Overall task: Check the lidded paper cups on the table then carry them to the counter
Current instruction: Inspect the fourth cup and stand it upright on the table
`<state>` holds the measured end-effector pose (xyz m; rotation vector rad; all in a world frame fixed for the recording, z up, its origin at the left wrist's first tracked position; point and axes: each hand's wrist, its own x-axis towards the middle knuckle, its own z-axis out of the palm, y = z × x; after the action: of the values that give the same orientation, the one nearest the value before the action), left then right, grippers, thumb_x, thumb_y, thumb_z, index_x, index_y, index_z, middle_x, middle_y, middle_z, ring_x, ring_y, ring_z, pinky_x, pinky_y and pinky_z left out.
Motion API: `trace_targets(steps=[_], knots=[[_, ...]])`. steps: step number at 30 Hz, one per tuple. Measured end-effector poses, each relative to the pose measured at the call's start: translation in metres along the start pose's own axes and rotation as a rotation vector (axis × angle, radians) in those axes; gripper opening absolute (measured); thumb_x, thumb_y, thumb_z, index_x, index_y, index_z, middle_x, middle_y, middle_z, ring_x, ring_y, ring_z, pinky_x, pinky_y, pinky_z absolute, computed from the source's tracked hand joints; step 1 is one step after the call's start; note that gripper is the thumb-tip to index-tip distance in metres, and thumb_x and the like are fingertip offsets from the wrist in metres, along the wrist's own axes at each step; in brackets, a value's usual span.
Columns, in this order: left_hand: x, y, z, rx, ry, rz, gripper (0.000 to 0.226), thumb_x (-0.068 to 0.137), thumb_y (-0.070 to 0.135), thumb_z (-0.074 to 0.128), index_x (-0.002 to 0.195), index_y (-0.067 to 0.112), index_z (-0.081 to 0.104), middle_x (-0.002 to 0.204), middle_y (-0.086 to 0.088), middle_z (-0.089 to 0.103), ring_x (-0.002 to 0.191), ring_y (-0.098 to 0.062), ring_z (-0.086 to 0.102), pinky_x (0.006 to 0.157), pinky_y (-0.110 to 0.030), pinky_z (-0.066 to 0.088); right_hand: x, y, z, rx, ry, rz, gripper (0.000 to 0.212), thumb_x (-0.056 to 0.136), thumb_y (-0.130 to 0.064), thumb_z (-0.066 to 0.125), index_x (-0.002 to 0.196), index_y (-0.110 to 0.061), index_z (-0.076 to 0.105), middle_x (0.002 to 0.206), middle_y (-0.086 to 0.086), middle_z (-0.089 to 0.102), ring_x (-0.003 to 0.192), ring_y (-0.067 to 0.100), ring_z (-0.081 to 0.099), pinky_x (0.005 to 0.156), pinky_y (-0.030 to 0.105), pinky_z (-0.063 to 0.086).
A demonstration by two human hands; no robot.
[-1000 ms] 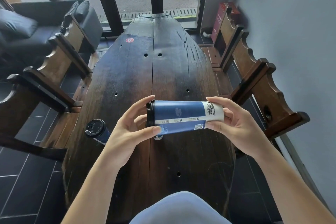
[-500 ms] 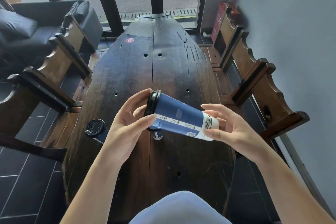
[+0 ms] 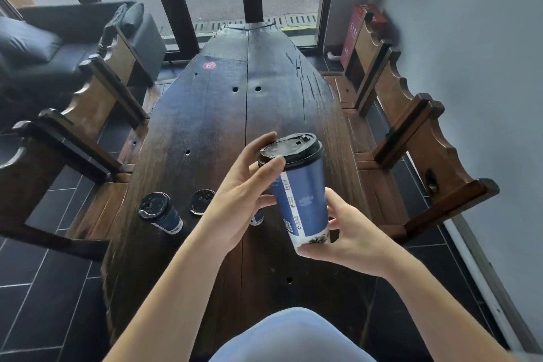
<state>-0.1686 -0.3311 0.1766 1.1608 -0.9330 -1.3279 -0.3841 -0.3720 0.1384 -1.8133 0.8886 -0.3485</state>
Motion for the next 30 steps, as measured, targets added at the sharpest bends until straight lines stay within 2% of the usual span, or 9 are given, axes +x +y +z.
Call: trace_targets(steps=[2,8,11,14,17,20,23,25,30], knots=[[0.001,-0.001,0.002,0.021,0.003,-0.027,0.078,0.076,0.05,0.078,0.146,0.029,0.052,0.129,0.0,0.072,0.114,-0.022,0.07,0.101,-0.058,0.055,-0.001,0.002,0.003,-0.008,0.008,0.025,0.074,0.077,-0.034,0.089,0.133,-0.047,0.042,0.125,-0.03,0.061,0.117,-0.007,0.059,0.085,0.007,0.051],[0.004,-0.006,0.004,0.032,0.02,-0.071,0.074,0.074,0.046,0.076,0.142,0.024,0.056,0.132,0.0,0.072,0.121,-0.025,0.067,0.104,-0.057,0.052,-0.002,0.006,-0.002,-0.037,-0.021,0.063,0.075,0.078,-0.038,0.088,0.133,-0.053,0.039,0.125,-0.033,0.059,0.117,-0.011,0.057,0.086,0.009,0.05],[0.006,-0.011,0.003,0.04,0.03,-0.085,0.075,0.073,0.045,0.077,0.141,0.022,0.056,0.131,-0.002,0.072,0.119,-0.025,0.068,0.102,-0.054,0.053,0.001,0.003,-0.027,-0.031,-0.008,0.086,0.069,0.081,-0.057,0.078,0.139,-0.049,0.042,0.131,-0.027,0.058,0.116,-0.011,0.058,0.099,0.023,0.05],[0.009,-0.018,0.003,0.072,0.033,-0.108,0.078,0.07,0.048,0.078,0.141,0.023,0.055,0.13,0.001,0.072,0.119,-0.023,0.068,0.1,-0.049,0.055,0.008,-0.004,-0.056,-0.002,0.1,0.062,0.071,0.081,-0.074,0.06,0.143,-0.043,0.047,0.132,-0.021,0.062,0.117,-0.003,0.063,0.101,0.036,0.055],[0.014,-0.023,0.005,0.095,0.038,-0.121,0.082,0.066,0.051,0.079,0.14,0.025,0.055,0.131,0.002,0.071,0.121,-0.021,0.068,0.103,-0.048,0.055,0.019,-0.013,-0.07,0.049,0.134,0.035,0.062,0.087,-0.07,0.058,0.143,-0.043,0.05,0.125,-0.024,0.067,0.115,0.001,0.067,0.098,0.033,0.057],[0.019,-0.028,0.006,0.113,0.029,-0.131,0.077,0.067,0.05,0.079,0.138,0.03,0.056,0.13,0.005,0.072,0.12,-0.019,0.069,0.104,-0.048,0.055,0.034,-0.019,-0.071,-0.004,0.1,0.027,0.061,0.088,-0.064,0.058,0.144,-0.043,0.05,0.12,-0.029,0.066,0.113,-0.007,0.065,0.094,0.026,0.057],[0.025,-0.034,0.006,0.127,0.026,-0.144,0.072,0.071,0.047,0.081,0.137,0.033,0.056,0.13,0.005,0.072,0.121,-0.02,0.069,0.105,-0.048,0.054,0.046,-0.016,-0.064,-0.056,0.077,0.028,0.067,0.084,-0.066,0.06,0.145,-0.04,0.051,0.13,-0.019,0.066,0.109,-0.008,0.066,0.085,0.017,0.058],[0.03,-0.039,0.005,0.151,0.037,-0.154,0.072,0.073,0.045,0.083,0.138,0.034,0.056,0.132,0.005,0.071,0.12,-0.02,0.069,0.106,-0.048,0.054,0.052,-0.009,-0.06,-0.044,0.076,0.044,0.07,0.082,-0.065,0.062,0.145,-0.036,0.051,0.13,-0.016,0.067,0.107,-0.007,0.067,0.08,0.013,0.056],[0.039,-0.063,0.004,0.279,0.032,-0.161,0.074,0.072,0.041,0.086,0.139,0.041,0.054,0.134,0.01,0.067,0.121,-0.014,0.068,0.099,-0.033,0.058,0.065,0.016,-0.054,-0.073,0.041,0.106,0.063,0.082,-0.058,0.073,0.139,-0.035,0.056,0.122,-0.022,0.068,0.106,-0.004,0.067,0.083,0.013,0.056]])
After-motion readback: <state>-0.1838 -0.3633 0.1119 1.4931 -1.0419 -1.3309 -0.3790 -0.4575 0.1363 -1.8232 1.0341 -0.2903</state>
